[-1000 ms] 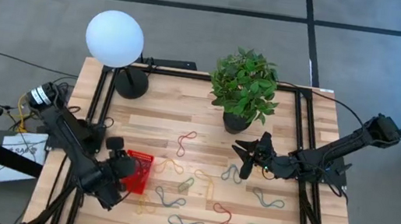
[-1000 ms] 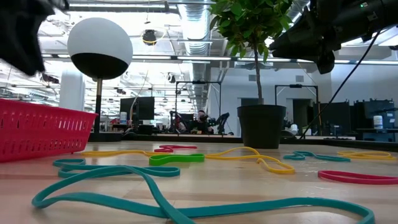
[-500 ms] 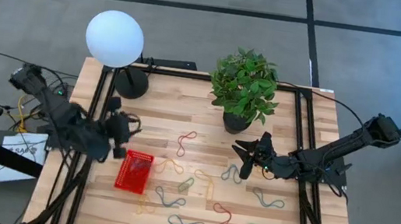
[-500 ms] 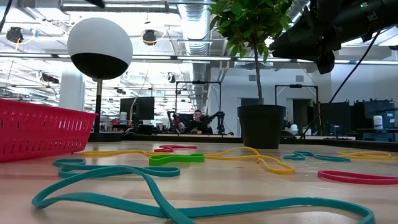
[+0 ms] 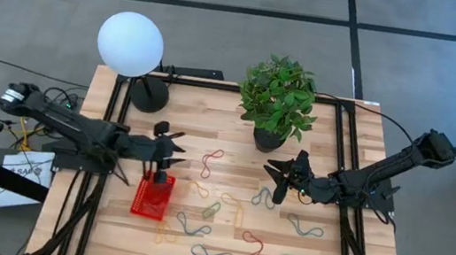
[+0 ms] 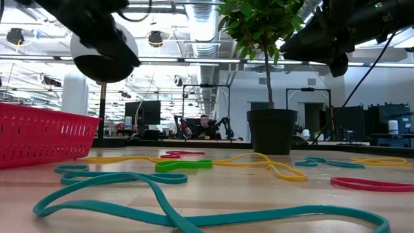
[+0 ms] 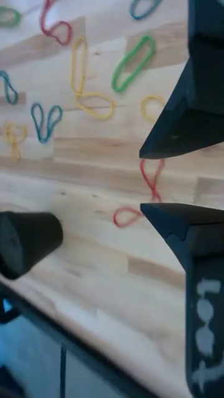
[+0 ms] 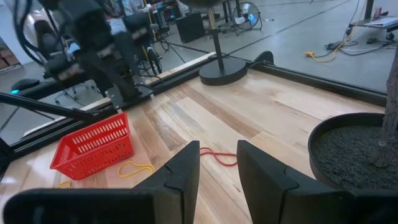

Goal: Pick and place items into bin
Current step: Put the red rubber band into the red bin

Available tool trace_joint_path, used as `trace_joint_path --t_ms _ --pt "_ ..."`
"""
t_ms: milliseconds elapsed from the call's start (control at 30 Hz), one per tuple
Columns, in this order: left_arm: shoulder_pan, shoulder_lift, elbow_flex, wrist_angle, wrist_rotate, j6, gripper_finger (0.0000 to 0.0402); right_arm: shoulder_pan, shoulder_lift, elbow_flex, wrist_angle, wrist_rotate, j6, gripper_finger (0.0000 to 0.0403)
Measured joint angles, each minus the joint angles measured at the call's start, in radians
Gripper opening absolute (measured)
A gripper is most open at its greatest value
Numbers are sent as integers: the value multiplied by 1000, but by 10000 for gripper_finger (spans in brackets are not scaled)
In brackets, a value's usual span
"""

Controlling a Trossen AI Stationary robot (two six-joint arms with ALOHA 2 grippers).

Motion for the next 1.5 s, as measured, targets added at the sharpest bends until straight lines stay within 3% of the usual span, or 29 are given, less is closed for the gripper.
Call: trace_joint_path --t_ms 133,367,600,900,1167,1333,1500 --pt "55 94 -42 147 72 13 117 0 0 0 0 0 0 103" --pt "130 317 -44 305 92 55 117 -3 0 0 1 1 -26 103" --pt "222 480 -41 507 283 57 117 -14 0 0 7 2 -51 103" --pt "323 649 94 459 336 85 117 -80 0 0 121 2 -254 103" --pt "327 782 163 373 354 46 117 -105 -1 0 255 1 -400 103" --pt "324 781 162 355 245 39 117 -109 -1 0 255 0 -401 103" --pt "334 778 160 350 221 16 117 -110 -1 0 255 1 -402 103"
